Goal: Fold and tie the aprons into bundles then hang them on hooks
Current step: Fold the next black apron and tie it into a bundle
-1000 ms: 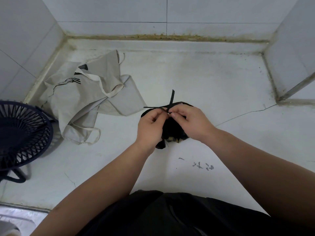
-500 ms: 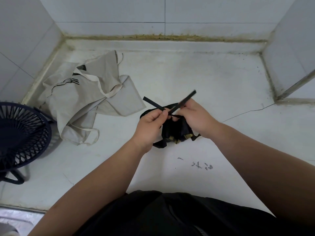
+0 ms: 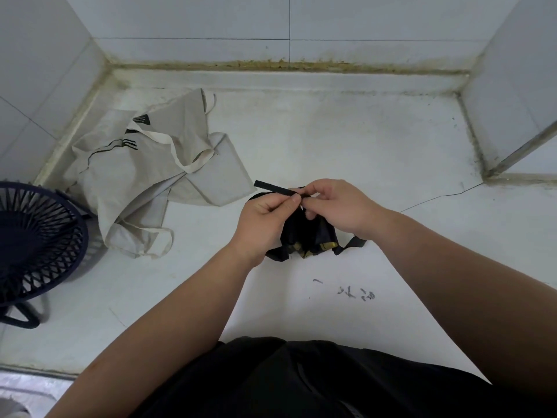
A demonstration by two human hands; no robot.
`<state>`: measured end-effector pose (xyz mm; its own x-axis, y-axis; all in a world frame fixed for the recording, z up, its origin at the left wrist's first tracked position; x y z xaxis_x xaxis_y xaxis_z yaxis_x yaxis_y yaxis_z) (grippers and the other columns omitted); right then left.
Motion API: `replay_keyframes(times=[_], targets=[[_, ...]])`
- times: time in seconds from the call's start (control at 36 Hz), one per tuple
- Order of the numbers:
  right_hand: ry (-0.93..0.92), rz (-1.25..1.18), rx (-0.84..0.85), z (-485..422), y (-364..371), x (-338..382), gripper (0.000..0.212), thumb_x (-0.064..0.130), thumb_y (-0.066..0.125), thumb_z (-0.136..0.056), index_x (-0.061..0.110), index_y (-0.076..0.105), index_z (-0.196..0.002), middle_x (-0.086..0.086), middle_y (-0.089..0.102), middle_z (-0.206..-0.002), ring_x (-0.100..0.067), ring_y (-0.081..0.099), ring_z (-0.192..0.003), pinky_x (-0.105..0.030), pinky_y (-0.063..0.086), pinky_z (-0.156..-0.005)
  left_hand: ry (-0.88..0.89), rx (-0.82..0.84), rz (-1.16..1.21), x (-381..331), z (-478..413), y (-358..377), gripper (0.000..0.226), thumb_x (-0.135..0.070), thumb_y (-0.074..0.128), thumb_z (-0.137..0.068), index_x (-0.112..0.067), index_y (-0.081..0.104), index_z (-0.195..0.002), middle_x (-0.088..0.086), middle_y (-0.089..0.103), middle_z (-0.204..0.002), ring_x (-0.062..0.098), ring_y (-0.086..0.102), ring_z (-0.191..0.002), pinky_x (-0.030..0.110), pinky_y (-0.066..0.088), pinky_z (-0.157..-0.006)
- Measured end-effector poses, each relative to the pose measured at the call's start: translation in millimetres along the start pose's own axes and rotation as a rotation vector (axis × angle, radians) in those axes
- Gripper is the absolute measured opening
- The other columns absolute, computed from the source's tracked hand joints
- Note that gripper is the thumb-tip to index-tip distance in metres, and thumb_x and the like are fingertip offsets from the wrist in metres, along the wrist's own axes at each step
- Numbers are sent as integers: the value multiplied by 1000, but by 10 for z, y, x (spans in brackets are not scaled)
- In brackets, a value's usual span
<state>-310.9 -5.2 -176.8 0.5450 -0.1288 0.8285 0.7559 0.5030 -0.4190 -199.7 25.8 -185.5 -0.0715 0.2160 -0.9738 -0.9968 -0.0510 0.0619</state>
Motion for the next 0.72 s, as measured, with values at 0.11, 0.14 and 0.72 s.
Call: replay_keyframes(times=[0.11, 0.14, 0.72], targets=[[10, -234, 50, -6, 61, 33, 23, 6, 53, -91, 25, 65, -89, 2, 69, -80, -4, 63, -78, -13, 45, -75, -62, -17, 98, 63, 38, 16, 18, -10, 58, -93, -9, 73, -83, 2, 72, -81, 14, 66, -83, 28, 53, -87], [7, -293, 69, -2, 82, 44, 26, 1, 52, -89, 23, 66, -87, 1, 69, -81, -6, 63, -79, -13, 47, -76, -80, -21, 132, 86, 45, 19, 18, -10, 58, -93, -9, 73, -83, 2, 72, -81, 14, 67, -83, 28, 53, -86], [28, -416, -474, 123, -235, -351, 17, 11, 59, -90, 24, 57, -80, 6, 56, -73, -10, 54, -70, -25, 49, -75, -204, -296, 363, 370, 236, -175, 14, -12, 58, -95, -12, 70, -87, -4, 71, -95, 12, 65, -90, 23, 52, -78]])
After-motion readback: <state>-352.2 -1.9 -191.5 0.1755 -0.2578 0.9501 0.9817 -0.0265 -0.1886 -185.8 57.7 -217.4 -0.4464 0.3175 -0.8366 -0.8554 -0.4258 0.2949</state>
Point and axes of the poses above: each hand's wrist, its own z-axis away from the middle knuckle, its own y-axis out of the palm, x = y × z, the point moved 10 cm from there along -z, towards the middle knuckle
